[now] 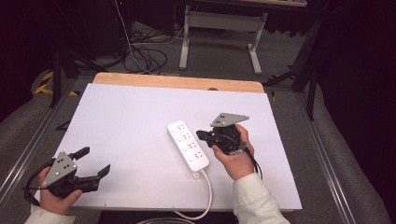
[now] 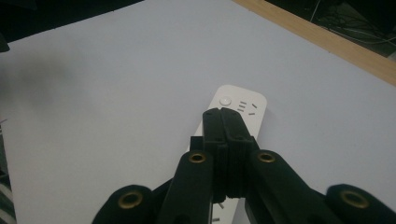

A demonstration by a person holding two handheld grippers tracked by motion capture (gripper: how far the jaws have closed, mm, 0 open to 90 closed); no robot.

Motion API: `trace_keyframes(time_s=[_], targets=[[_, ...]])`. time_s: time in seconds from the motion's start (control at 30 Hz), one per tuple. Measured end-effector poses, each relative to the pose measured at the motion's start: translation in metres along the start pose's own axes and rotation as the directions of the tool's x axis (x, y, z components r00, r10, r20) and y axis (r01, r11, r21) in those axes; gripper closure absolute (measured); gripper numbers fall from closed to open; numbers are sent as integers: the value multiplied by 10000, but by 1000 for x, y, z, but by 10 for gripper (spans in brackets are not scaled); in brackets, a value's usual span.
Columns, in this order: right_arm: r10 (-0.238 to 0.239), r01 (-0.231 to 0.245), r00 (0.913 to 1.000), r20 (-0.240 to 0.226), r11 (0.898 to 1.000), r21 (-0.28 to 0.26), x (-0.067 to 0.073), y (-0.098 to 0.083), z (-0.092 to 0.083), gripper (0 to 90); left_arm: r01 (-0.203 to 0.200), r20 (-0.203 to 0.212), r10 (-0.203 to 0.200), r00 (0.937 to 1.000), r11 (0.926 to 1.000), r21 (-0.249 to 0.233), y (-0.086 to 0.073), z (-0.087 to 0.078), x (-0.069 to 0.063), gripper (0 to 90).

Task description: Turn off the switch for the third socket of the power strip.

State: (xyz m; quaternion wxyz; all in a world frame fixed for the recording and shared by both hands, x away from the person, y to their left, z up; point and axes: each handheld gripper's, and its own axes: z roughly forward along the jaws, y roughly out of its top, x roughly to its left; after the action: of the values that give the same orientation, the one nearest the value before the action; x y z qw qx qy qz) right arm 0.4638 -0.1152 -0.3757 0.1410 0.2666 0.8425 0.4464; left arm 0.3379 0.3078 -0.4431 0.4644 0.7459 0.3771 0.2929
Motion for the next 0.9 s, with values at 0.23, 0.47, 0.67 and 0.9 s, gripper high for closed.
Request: trace_keyframes(time_s=[0.23,0.47,0.67,0.9], targets=[[46,-47,10000,-83,9999,-117,-4,7,18,900,-33,-9,33,10000,10000,9,0,0,0,118],[-78,78,9999,-154,10000,8,-6,10,35,900,-61,-11,61,10000,10000,53,0,0,1,118],[-52,54,9998,-179,9999,123,-7,12,45,900,13,11,-13,10000,10000,9,0,1,0,118],[267,-252,9990,-363,9988,413,-10,12,59,900,-40,15,40,10000,10000,89,0,1,1,119]])
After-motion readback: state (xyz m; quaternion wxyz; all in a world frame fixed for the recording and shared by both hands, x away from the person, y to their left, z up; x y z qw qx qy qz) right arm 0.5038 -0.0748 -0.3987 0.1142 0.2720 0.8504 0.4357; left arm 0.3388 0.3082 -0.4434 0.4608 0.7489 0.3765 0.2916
